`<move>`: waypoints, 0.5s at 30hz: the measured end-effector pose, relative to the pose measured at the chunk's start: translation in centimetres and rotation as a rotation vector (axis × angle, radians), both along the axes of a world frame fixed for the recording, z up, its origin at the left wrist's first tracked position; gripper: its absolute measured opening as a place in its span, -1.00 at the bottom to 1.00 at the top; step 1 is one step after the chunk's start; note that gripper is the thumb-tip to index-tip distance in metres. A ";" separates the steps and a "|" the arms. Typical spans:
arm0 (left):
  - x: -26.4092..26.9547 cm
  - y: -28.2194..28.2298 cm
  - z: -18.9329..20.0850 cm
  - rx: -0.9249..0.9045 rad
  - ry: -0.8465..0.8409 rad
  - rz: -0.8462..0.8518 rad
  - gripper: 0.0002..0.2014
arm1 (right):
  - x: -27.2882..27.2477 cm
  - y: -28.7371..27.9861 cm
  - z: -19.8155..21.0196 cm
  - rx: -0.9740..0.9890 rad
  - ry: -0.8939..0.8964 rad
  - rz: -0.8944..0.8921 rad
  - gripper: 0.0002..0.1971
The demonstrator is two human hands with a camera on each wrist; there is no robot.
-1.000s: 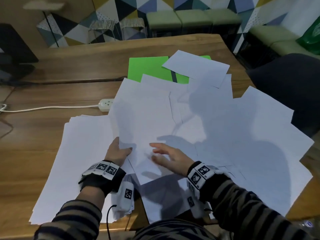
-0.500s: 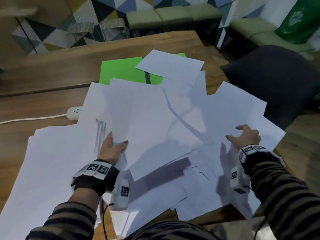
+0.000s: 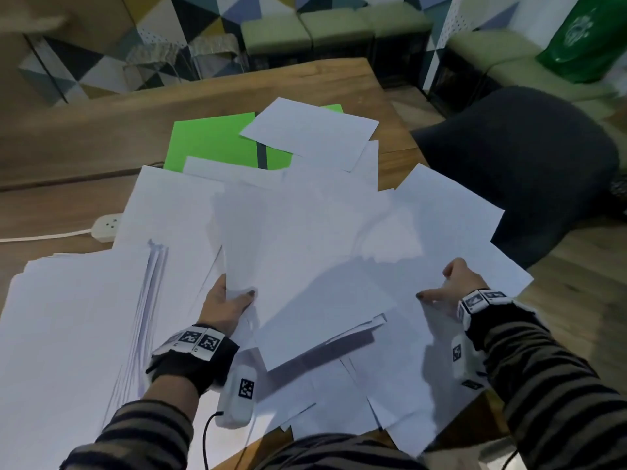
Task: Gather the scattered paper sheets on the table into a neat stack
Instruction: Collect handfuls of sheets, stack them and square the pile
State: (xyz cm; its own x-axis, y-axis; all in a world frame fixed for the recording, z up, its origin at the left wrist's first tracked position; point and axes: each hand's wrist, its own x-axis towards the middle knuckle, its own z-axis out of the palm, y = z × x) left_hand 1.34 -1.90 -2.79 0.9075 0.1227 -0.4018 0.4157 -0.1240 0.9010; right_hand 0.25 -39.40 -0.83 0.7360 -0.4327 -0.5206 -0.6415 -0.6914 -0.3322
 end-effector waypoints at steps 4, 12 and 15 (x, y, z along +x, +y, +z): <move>-0.1 -0.3 -1.0 0.016 0.023 0.021 -0.60 | 0.1 1.5 -0.1 0.013 0.068 0.115 -0.17; -0.4 0.5 -2.1 0.044 0.049 0.050 -0.61 | 0.2 1.9 1.5 0.240 -0.097 0.124 -0.55; -0.7 1.2 -2.2 -0.049 0.075 0.105 -0.58 | 0.4 0.4 1.7 0.353 -0.166 -0.007 -0.57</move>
